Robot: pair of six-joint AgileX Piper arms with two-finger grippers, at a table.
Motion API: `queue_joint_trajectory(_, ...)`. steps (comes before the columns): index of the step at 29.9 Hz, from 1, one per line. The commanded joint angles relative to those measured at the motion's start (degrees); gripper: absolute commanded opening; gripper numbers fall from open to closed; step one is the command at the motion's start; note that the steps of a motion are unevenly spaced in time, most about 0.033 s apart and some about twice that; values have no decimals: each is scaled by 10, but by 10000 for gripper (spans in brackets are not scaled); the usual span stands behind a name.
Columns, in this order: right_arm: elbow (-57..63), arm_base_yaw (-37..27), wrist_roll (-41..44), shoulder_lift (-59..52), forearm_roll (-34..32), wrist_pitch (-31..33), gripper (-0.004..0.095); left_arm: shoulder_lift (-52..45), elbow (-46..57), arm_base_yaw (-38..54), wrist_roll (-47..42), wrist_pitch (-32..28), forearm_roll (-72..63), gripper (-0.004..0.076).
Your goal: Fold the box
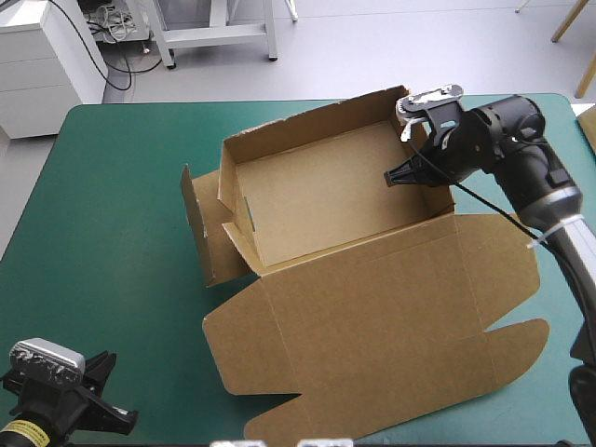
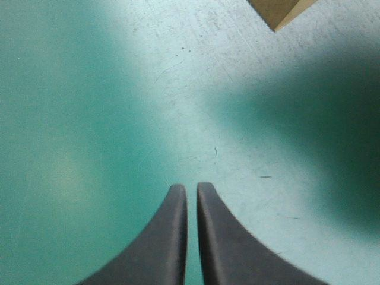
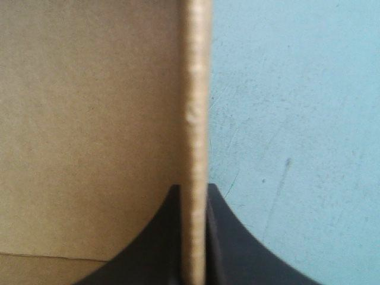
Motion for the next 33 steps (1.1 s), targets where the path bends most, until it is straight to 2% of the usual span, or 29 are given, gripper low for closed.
queue_joint_trajectory(1,-19,0,9,-56,-6,-21,-21,7,-13,0,1,-35,-5,176)
queue_joint_trajectory(4,-19,0,9,-77,-7,-21,-21,7,-13,0,-1,-49,-5,364)
queue_joint_trajectory(6,-19,0,9,-90,-7,-21,-21,7,-13,0,-1,-67,-5,432)
queue_joint_trajectory(12,-19,0,9,-108,-7,-21,-21,7,-13,0,-14,-92,-35,433)
queue_joint_trajectory(15,-19,0,9,-110,-7,-21,-21,13,-13,0,-65,-126,-29,421)
queue_joint_trajectory(18,-17,0,9,-112,-7,-21,-21,41,-13,0,-95,-134,-23,421)
queue_joint_trajectory(24,-14,0,4,-115,-7,-21,-22,149,-36,0,-110,-151,-19,419)
queue_joint_trajectory(28,-14,0,-1,-115,-7,-21,-21,250,-85,0,-168,-149,3,420)
queue_joint_trajectory(33,-14,0,-12,-115,-6,-21,-22,359,-166,0,-194,-143,32,420)
